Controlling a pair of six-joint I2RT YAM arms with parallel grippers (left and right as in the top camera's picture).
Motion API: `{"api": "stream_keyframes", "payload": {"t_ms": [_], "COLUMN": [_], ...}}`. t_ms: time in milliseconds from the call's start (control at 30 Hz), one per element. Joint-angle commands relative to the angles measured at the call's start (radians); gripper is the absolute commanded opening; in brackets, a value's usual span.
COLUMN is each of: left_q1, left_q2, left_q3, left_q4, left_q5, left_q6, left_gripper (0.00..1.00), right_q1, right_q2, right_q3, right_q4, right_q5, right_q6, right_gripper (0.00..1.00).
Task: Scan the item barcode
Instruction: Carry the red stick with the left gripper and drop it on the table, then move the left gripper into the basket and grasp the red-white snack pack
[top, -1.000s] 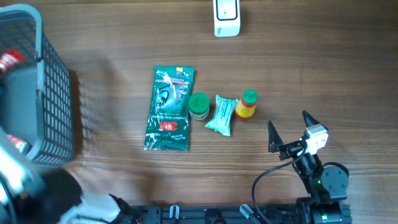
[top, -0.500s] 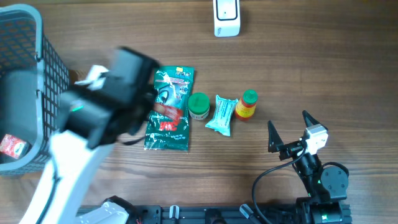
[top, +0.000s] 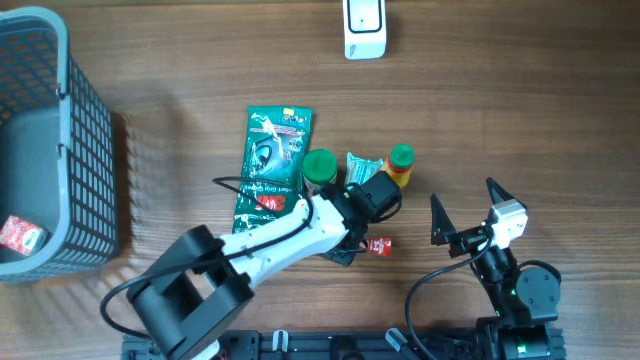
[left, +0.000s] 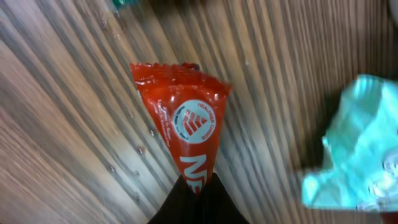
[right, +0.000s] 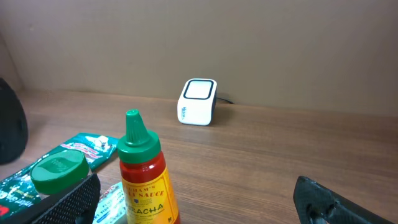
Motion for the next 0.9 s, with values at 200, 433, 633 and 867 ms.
{"api": "stream_keyframes", "payload": {"t_ms": [200,433,633,867], "left_q1": [0.143,0.168,0.450,0.909], "left_q2": [-0.170,-0.381,-0.492,-0.497], "left_q3": [0.140,0.358,0.537,0.835], "left_q4": [-0.181,-0.492,-0.546,-0.542], "left_q5": [-0.081,-0.417,-0.496,-0.483], "left_q6": [0.114,0.142,0.466,0.917], "left_gripper": [0.57,0.60,0.54,0.60], "right_q1": [0.000,0.000,0.000,0.000], "right_q2": [-0.005,-0.005,-0.005,-0.005], "right_q3": [-0.001,-0.001,-0.001,-0.001], "right_q4": [0.002,0.002,0.002,0.002], "right_q5": [0.008,0.008,0.008,0.009], "right_q6": [-0.006,-0.006,-0.006,-0.006], "right_gripper": [1.00,1.00,1.00,1.00]}}
